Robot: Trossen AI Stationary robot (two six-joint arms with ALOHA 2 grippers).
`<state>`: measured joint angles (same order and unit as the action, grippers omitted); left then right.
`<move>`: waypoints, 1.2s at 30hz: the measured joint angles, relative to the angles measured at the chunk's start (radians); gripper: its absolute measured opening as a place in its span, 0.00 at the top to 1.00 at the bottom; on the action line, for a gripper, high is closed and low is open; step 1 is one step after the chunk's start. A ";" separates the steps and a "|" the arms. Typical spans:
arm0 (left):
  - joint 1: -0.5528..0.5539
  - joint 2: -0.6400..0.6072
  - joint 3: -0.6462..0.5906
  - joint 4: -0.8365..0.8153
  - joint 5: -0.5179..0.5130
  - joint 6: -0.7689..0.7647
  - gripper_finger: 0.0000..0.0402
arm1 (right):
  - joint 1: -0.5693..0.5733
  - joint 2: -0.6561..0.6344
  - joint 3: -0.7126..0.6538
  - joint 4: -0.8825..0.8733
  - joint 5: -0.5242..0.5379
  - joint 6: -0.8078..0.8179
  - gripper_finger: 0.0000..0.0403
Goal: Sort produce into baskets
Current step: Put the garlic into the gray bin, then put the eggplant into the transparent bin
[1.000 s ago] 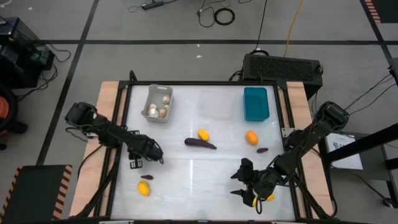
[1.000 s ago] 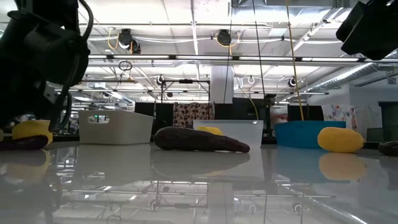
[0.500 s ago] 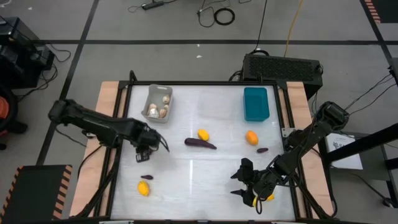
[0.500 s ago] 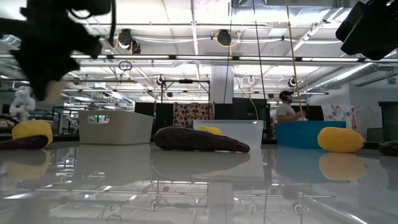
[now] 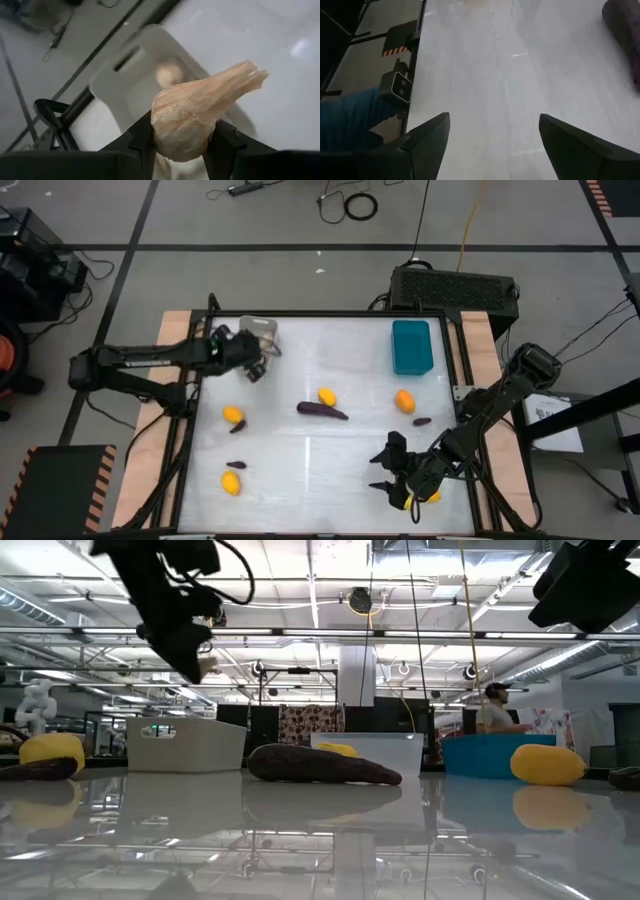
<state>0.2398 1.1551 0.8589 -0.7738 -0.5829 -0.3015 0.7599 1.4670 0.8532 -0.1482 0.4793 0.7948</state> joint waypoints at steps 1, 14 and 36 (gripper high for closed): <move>0.030 0.013 0.000 0.035 -0.002 0.002 0.68 | -0.001 0.000 0.000 0.000 0.000 -0.008 0.26; 0.211 0.182 0.000 0.106 0.046 0.047 0.48 | 0.007 0.000 0.000 -0.005 -0.005 0.039 0.26; -0.051 0.095 0.074 0.098 0.766 0.077 0.33 | 0.008 0.000 0.000 -0.004 0.045 0.067 0.26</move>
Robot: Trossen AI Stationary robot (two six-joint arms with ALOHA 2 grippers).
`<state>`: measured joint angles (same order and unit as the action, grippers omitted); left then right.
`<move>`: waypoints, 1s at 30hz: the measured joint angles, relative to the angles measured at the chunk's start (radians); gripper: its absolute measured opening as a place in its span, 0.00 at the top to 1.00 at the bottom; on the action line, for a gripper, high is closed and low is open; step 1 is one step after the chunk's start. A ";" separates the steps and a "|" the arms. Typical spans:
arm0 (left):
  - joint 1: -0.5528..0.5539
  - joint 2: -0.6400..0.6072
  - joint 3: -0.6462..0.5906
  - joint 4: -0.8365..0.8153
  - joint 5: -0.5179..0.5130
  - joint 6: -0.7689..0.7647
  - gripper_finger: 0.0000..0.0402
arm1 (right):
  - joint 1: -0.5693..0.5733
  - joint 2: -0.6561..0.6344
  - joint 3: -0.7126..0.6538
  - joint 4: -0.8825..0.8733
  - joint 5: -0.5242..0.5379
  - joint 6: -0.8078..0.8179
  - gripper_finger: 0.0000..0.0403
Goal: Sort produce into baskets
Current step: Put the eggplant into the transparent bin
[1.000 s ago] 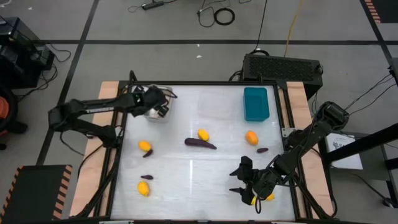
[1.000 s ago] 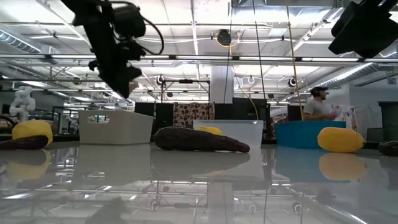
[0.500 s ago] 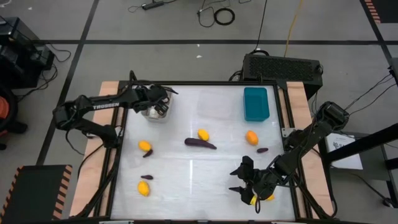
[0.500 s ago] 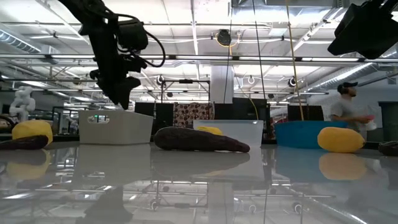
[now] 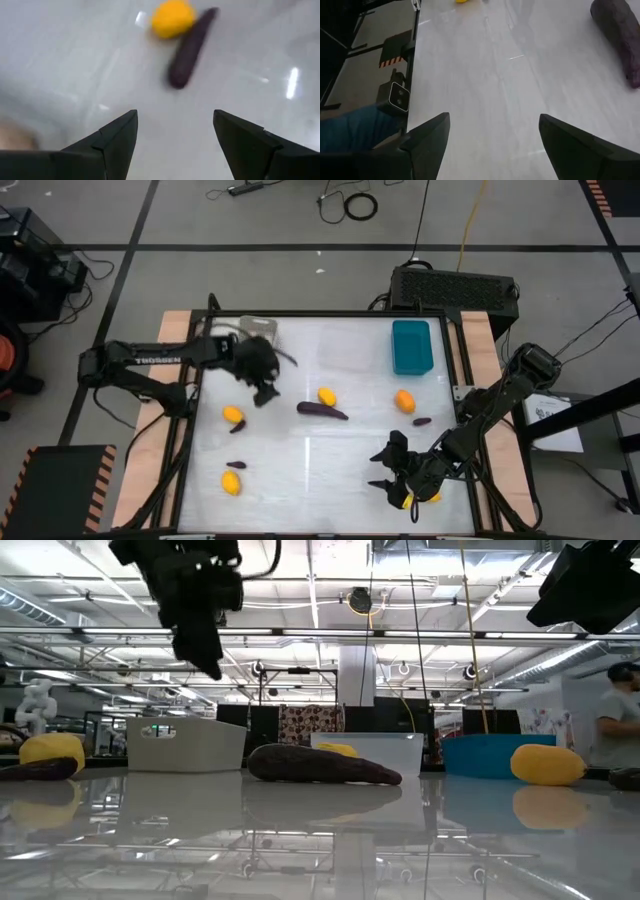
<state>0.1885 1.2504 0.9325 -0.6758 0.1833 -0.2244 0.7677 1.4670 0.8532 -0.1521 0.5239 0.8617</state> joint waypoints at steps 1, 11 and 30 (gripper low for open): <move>-0.044 0.010 0.000 0.033 -0.029 0.012 0.33 | 0.000 0.000 0.000 0.000 0.001 0.006 0.26; -0.255 0.180 0.000 0.313 -0.208 0.243 0.33 | 0.000 0.000 0.000 0.006 0.001 0.017 0.26; -0.215 0.492 0.000 0.503 -0.251 0.289 0.33 | 0.000 0.000 0.000 -0.003 0.000 0.009 0.26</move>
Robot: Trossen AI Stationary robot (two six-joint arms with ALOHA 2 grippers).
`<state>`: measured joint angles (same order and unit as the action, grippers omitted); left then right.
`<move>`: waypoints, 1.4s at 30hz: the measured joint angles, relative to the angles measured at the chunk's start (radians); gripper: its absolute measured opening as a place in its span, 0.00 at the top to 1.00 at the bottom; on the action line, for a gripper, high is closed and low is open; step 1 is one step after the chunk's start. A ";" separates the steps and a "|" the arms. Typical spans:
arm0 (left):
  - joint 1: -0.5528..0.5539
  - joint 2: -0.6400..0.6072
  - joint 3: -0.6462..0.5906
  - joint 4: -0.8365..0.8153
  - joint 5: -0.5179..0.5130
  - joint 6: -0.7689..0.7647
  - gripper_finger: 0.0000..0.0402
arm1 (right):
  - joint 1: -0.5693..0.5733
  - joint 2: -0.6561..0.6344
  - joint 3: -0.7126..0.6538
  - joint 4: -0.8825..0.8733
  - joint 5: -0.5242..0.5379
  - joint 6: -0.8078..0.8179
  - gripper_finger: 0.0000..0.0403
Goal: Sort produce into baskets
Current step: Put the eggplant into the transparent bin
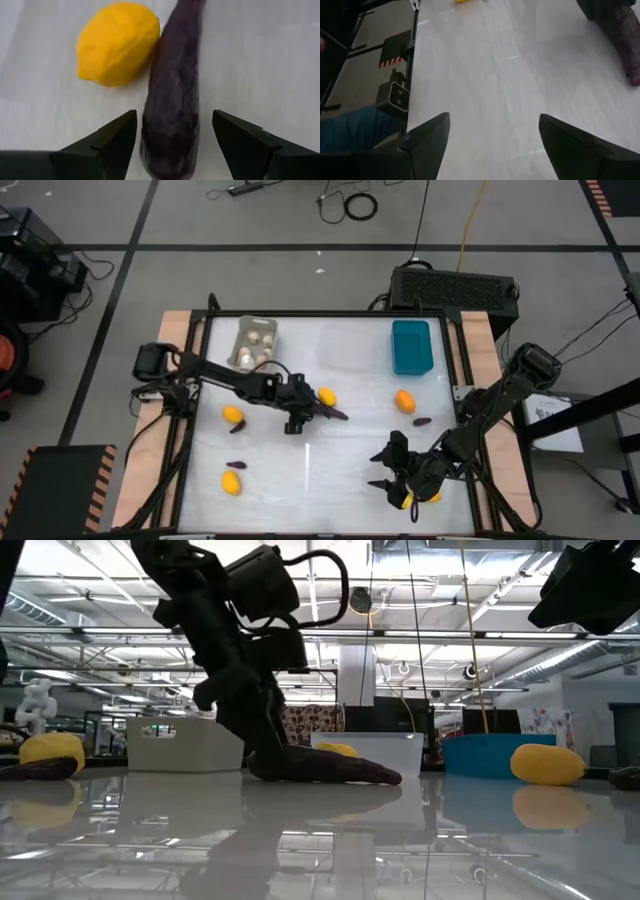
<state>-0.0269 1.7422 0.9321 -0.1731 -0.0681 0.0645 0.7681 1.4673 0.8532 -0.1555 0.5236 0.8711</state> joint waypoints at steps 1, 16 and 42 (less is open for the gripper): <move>0.000 0.008 0.000 0.004 0.000 -0.003 0.33 | 0.000 0.000 0.000 0.000 0.000 0.000 0.26; 0.000 0.039 -0.001 0.018 0.011 -0.005 0.52 | 0.000 0.000 0.000 -0.011 0.000 0.003 0.26; -0.001 0.037 0.276 -0.059 -0.316 0.250 0.59 | 0.000 0.000 0.000 -0.014 0.004 -0.004 0.26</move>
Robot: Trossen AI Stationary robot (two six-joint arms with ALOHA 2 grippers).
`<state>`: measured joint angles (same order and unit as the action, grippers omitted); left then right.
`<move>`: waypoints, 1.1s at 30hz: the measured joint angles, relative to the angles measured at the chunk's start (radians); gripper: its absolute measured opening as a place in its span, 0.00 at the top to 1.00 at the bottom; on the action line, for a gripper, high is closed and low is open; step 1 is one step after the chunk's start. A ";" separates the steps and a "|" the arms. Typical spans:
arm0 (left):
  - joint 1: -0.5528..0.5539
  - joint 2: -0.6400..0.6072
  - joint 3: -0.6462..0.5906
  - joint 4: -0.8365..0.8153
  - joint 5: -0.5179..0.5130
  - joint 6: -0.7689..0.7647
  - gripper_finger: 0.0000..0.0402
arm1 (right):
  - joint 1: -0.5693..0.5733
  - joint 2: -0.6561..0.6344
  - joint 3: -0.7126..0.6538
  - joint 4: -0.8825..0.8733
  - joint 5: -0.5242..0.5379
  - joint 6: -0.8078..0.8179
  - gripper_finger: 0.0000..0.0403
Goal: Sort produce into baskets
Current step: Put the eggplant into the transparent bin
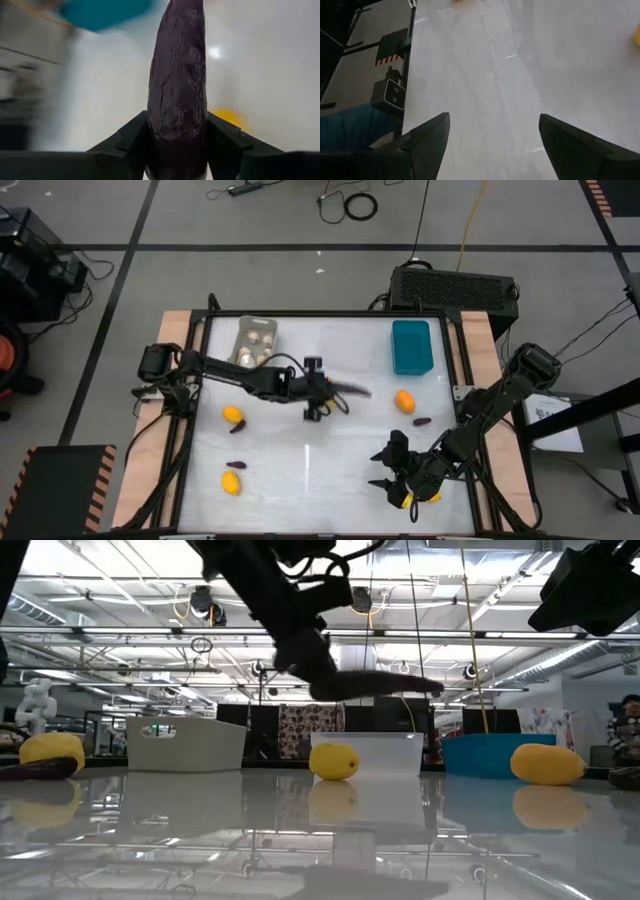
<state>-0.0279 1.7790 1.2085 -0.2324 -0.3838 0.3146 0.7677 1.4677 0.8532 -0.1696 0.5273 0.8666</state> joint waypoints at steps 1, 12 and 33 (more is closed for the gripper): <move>0.017 0.000 0.000 0.037 -0.031 0.036 0.59 | 0.000 0.000 0.000 0.000 0.000 -0.007 0.26; 0.290 0.001 -0.001 0.195 0.160 0.168 0.59 | -0.026 0.000 0.000 0.000 0.080 -0.227 0.26; 0.399 0.166 0.138 0.153 0.381 0.010 0.56 | -0.088 -0.034 -0.001 -0.260 0.206 -0.171 0.26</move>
<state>0.3710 1.9446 1.3465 -0.0791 -0.0027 0.3246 0.6795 1.4338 0.8524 -0.4294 0.7329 0.6956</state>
